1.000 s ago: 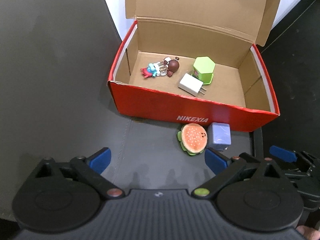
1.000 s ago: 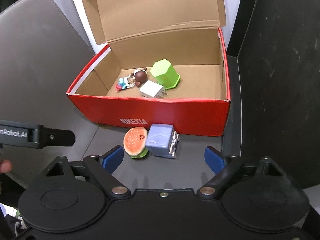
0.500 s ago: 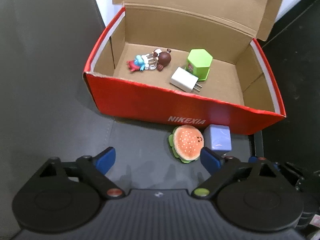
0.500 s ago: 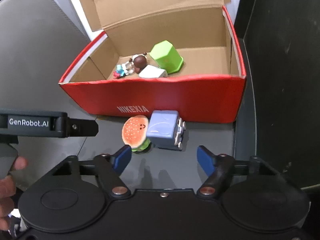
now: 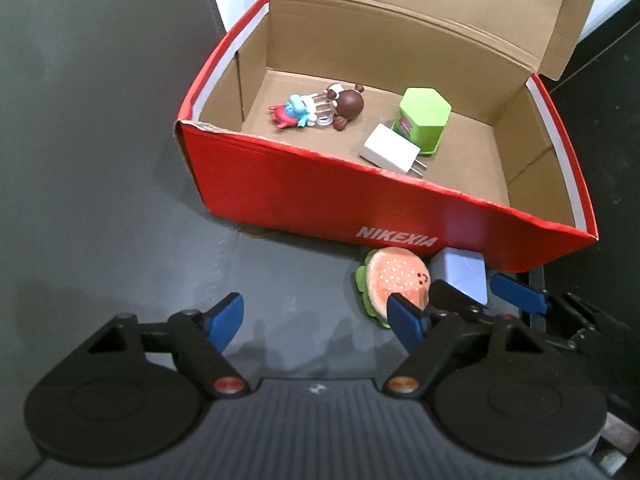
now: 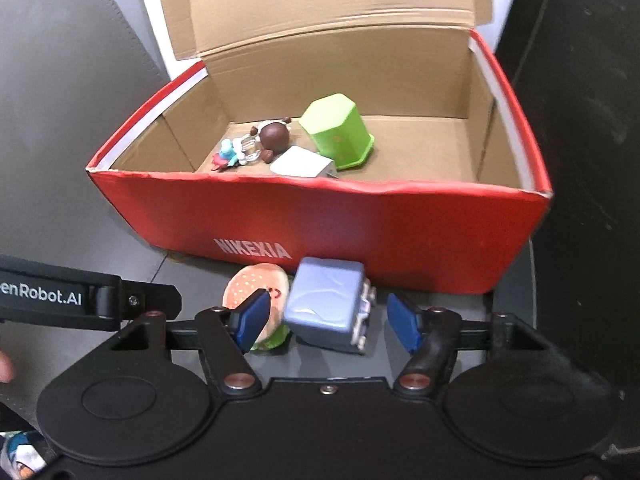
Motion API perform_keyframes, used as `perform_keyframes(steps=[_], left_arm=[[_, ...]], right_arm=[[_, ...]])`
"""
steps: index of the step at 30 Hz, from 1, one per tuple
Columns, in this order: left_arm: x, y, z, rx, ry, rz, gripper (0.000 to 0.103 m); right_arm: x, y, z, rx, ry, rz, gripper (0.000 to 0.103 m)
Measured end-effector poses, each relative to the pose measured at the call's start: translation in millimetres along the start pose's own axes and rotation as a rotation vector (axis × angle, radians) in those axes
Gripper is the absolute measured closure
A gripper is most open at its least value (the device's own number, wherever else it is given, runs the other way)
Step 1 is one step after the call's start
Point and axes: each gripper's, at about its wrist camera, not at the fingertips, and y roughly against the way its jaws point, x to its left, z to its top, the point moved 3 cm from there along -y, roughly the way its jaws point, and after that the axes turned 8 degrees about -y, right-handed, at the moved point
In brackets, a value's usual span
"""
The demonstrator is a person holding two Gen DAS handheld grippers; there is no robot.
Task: Organize objects
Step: 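Grasp the lavender cube with right tool while left tool grasps the burger toy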
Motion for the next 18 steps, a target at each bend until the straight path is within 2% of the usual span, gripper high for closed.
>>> perform_keyframes(steps=[2,3,11,18], left_arm=[[1,0,0,0.003,0.001,-0.001,0.025],[1,0,1,0.003,0.001,-0.002,0.025],[-13,1,19,-0.016,-0.003,-0.037,0.026],[-25,-15,21,0.011,-0.005,-0.057,0.027]], right_arm=[[0,-6,0,0.007,0.002,-0.011,0.047],[-1,-9,-1,0.015,0.003,-0.014,0.054],[-8,2,-8,0.037,-0.001,-0.028,0.055],[-18,15,-17,0.065,-0.022,-0.055,0.055]])
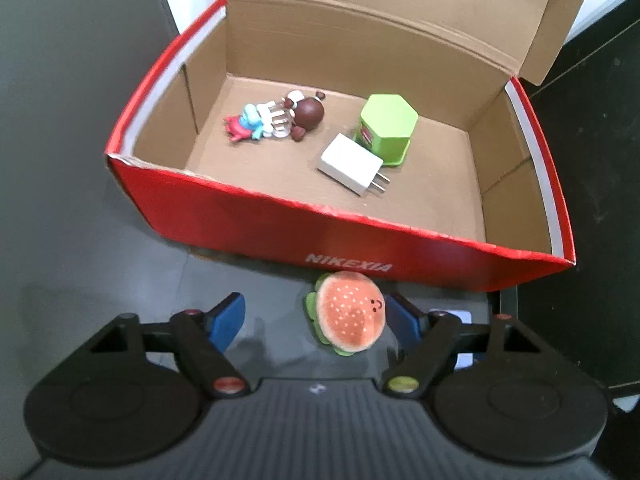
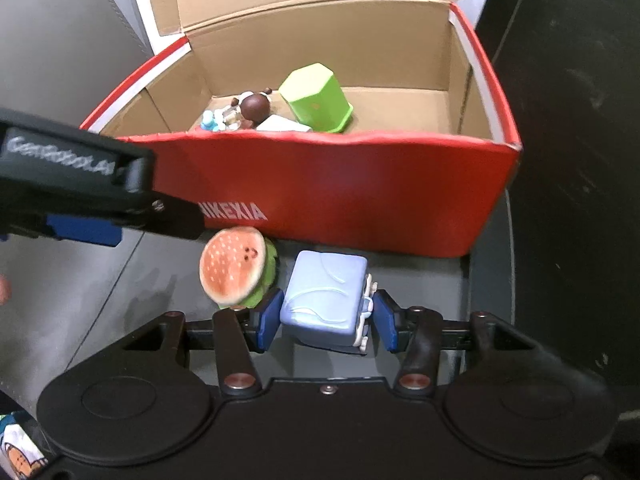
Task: Organize objects
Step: 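Grasp the lavender cube with right tool while left tool grasps the burger toy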
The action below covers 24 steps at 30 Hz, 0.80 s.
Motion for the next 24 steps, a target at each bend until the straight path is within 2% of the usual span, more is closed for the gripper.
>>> perform_keyframes(steps=[5,12,18,19,21,24], left_arm=[[-9,-17,-1,0.033,-0.024,0.002,0.027],[-18,-36,0,0.05,-0.044,0.017,0.027],[-25,-48,-1,0.063,-0.069,0.032,0.028],[-25,-50,-2,0.066,-0.076,0.042,0.032],[-25,-54,-4,0.079,-0.086,0.056,0.057],[-22,-57,-6,0.088,-0.086,0.086,0.059]], right_arm=[[-5,9,-8,0.016,0.004,-0.02,0.055],[-1,11,-6,0.006,0.031,-0.07,0.047],[1,8,-5,0.011,0.03,-0.073,0.044],[1,7,-5,0.017,0.032,-0.076,0.044],[0,5,-4,0.024,0.033,-0.079,0.044],[2,4,-3,0.021,0.04,-0.078,0.044]])
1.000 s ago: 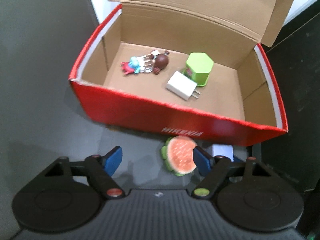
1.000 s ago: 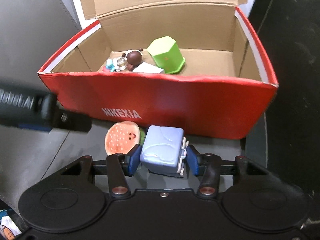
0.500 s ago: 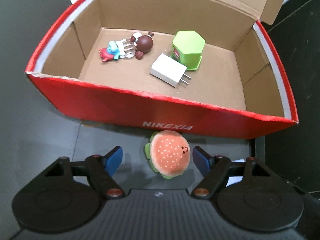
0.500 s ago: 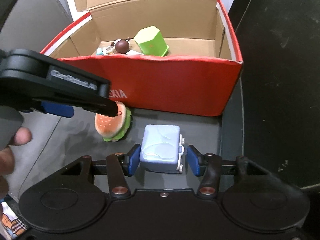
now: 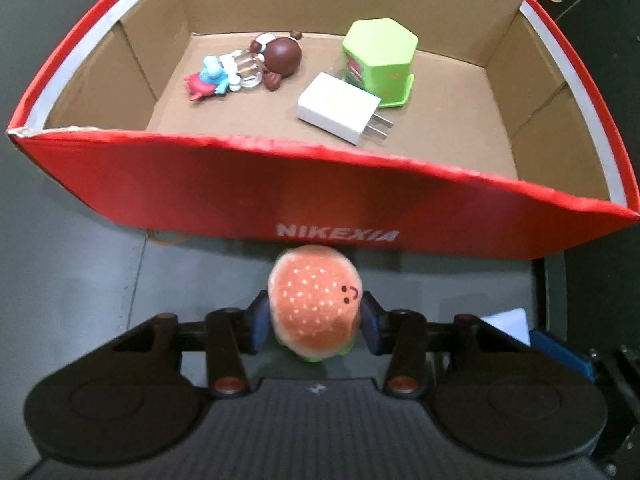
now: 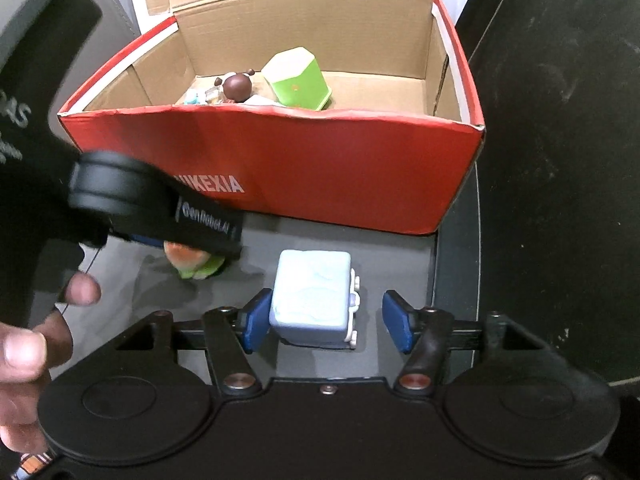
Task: Organize objects
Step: 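Grasp the lavender cube with right tool while left tool grasps the burger toy, then lift the burger and lavender cube and carry both over the shoebox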
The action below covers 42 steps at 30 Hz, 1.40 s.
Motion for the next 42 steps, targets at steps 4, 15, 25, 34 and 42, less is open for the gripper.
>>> perform_keyframes(steps=[4,15,25,34,42], left_arm=[[5,3,0,0.004,0.014,0.014,0.061],[16,24,-8,-0.001,0.01,0.042,0.061],[22,56,-12,-0.035,0.008,0.067,0.061],[24,85,-18,-0.069,0.005,0.065,0.061],[25,119,-30,-0.112,-0.018,0.06,0.061]], right_arm=[[5,-4,3,0.001,0.008,0.006,0.043],[15,-14,2,0.006,0.045,-0.011,0.045],[21,-11,4,0.024,0.06,0.036,0.059],[14,15,10,-0.026,0.004,0.084,0.059],[22,40,15,-0.077,0.033,0.108,0.059]])
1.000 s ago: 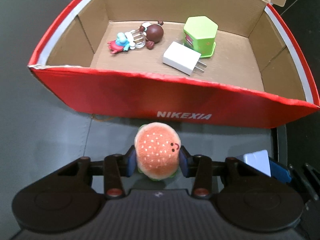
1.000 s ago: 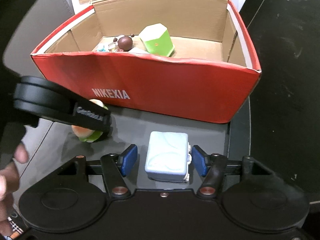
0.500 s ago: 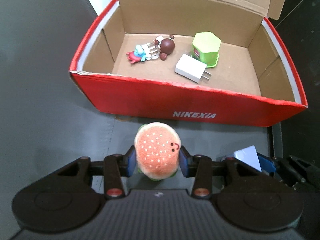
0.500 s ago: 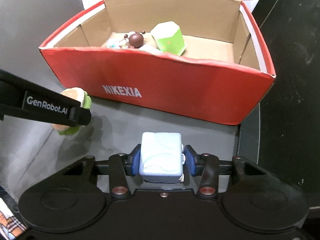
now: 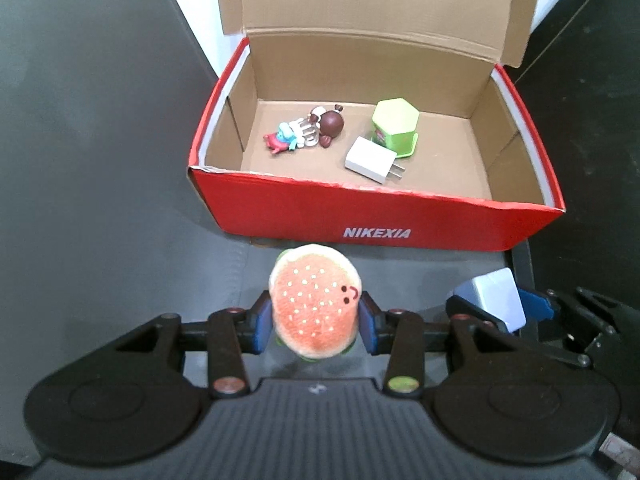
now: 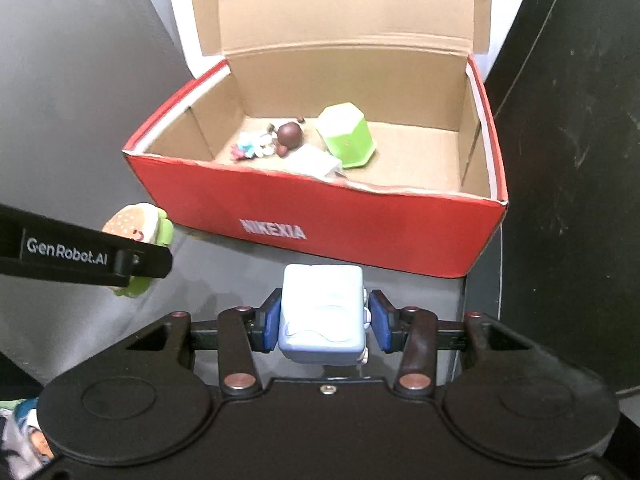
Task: Organize objects
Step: 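Lift the burger and lavender cube and carry both over the shoebox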
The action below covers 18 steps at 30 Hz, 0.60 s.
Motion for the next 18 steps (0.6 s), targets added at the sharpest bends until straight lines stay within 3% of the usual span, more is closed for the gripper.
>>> perform_keyframes(steps=[12,18], left_arm=[[1,39,-11,-0.044,-0.034,-0.023,0.061],[-4,55,-15,-0.066,-0.049,-0.034,0.061]], right_arm=[[-1,44,5,-0.028,-0.036,0.049,0.059],[-7,71,6,-0.058,-0.113,0.089,0.059]])
